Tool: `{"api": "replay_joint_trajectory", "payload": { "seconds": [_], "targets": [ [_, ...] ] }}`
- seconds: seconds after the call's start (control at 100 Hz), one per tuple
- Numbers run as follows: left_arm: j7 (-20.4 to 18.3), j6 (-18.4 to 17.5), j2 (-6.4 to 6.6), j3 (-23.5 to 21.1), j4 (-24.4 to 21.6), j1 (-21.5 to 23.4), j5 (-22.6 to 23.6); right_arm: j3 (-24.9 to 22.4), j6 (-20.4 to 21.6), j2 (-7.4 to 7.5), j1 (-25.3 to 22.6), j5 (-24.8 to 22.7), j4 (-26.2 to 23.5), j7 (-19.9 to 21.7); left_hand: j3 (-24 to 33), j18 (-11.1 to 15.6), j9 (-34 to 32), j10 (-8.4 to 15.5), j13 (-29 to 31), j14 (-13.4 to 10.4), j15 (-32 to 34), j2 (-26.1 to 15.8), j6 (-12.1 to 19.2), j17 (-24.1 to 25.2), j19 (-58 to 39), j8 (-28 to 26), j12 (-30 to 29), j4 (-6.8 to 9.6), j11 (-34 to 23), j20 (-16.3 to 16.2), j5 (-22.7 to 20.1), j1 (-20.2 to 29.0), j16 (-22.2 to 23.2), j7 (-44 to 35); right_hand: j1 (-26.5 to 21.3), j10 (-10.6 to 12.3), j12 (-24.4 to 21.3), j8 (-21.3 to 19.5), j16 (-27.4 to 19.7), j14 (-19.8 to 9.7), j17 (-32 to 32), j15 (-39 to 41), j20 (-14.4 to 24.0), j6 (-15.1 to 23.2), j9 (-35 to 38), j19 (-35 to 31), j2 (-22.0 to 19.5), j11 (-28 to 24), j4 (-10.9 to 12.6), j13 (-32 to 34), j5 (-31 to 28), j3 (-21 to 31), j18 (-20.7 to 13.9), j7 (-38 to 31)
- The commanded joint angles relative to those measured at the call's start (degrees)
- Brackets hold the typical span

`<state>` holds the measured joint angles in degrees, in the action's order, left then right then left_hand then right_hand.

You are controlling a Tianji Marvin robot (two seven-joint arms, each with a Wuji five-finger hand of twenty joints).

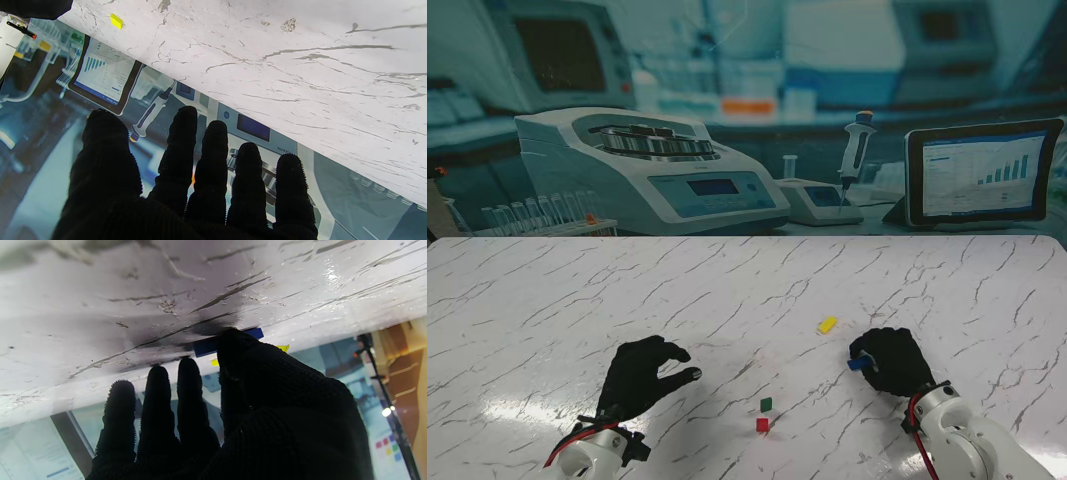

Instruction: Arrange dominoes in a row

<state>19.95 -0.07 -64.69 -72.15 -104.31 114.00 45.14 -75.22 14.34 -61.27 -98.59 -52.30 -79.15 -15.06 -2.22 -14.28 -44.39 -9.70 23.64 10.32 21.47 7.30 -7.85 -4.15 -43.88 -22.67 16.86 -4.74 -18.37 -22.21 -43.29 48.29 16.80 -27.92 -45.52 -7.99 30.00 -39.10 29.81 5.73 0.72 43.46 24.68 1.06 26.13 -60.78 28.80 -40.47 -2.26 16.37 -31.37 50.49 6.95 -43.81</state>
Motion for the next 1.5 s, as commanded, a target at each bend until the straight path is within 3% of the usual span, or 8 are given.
{"api": "replay_joint_trajectory", "payload": {
  "seconds": [0.0,0.14,0.39,0.61,1.06,1.49],
  "targets": [
    [-0.4,-1.2,-0.32,0.1,-0.1,0.4,-0.3,0.7,0.2,-0.48,-0.8,0.0,1.1,-0.3,-1.2,-0.1,-1.7,1.6,1.9,-1.3,0.9,-1.0,1.8,0.5,-1.2,-0.8,0.7,-0.89,-1.0,-0.9,-0.6,0.1,0.8,-0.4,-1.1,0.2,0.2,-0.2,0.1,-0.4,-0.2,0.9,0.8,1.9,0.8,0.4,4.5,-1.2,-2.5,0.1,-2.8,-1.3,2.5,-4.4],
    [-0.3,-1.2,-0.34,0.0,-0.1,0.5,-0.3,1.0,0.0,-0.50,-0.8,-0.3,1.6,-1.1,-1.2,-0.2,-1.8,1.5,1.8,-1.2,0.9,-1.2,1.7,0.4,-1.3,-0.8,0.7,-0.90,-1.0,-1.0,-0.7,0.0,0.8,-0.4,-1.7,0.6,0.3,-3.2,0.2,-0.5,-0.6,1.3,0.9,3.5,1.2,0.3,4.4,-2.0,-2.6,0.5,-6.9,-0.9,2.7,-11.2],
    [-0.3,-1.2,-0.37,0.1,-0.1,0.5,-0.5,0.5,-0.6,-0.47,-1.2,-1.0,0.3,-1.1,-1.1,-0.3,-1.8,1.5,1.8,-1.3,0.9,-1.6,1.5,0.5,-1.5,-0.7,0.7,-0.91,-1.0,-1.0,-0.8,0.2,0.8,-0.4,-2.2,0.9,3.3,-9.4,0.3,-0.3,-0.5,2.0,0.9,4.0,-0.3,0.4,5.1,-6.8,-3.1,0.1,-3.8,1.9,2.7,-17.2],
    [-0.2,-1.2,-0.41,0.1,0.0,0.5,-0.6,0.4,-1.0,-0.55,-1.4,-1.1,-0.4,-1.2,-1.2,-0.6,-1.9,1.3,1.8,-1.1,1.0,-2.1,1.4,0.6,-1.6,-0.7,0.7,-0.95,-1.0,-1.1,-0.9,0.3,0.8,-0.3,-3.1,-0.3,7.0,-13.6,0.6,0.8,-1.9,2.7,0.9,5.0,1.0,-0.1,5.4,-9.7,-4.0,2.2,-1.7,4.8,3.7,-21.2],
    [-0.2,-1.1,-0.43,0.2,0.0,0.5,-0.8,0.6,-1.2,-0.81,-1.1,-0.4,0.2,-2.3,-1.2,-0.8,-2.0,1.2,1.9,-1.0,1.1,-2.5,1.4,0.6,-1.9,-0.6,0.7,-1.00,-1.1,-1.2,-1.1,1.0,0.9,-0.4,-3.6,0.4,10.9,-15.4,2.1,1.3,-6.8,4.9,1.4,6.1,7.3,-2.3,5.6,-12.2,-4.4,9.5,0.0,6.1,5.7,-25.6],
    [-0.4,-0.7,-0.44,0.2,-0.1,0.5,-1.0,-0.5,0.1,-0.88,-1.7,0.1,-1.0,-1.7,-1.2,-0.7,-2.1,1.3,1.9,-1.1,1.1,-2.6,1.6,0.6,-1.9,-0.6,0.7,-0.99,-1.2,-1.2,-1.1,1.6,0.9,-0.7,-3.4,-0.7,9.9,-14.5,2.3,2.0,-4.5,3.3,1.0,6.5,5.2,-1.2,5.3,-9.7,-3.9,7.1,1.6,5.1,5.5,-24.0]
  ]
}}
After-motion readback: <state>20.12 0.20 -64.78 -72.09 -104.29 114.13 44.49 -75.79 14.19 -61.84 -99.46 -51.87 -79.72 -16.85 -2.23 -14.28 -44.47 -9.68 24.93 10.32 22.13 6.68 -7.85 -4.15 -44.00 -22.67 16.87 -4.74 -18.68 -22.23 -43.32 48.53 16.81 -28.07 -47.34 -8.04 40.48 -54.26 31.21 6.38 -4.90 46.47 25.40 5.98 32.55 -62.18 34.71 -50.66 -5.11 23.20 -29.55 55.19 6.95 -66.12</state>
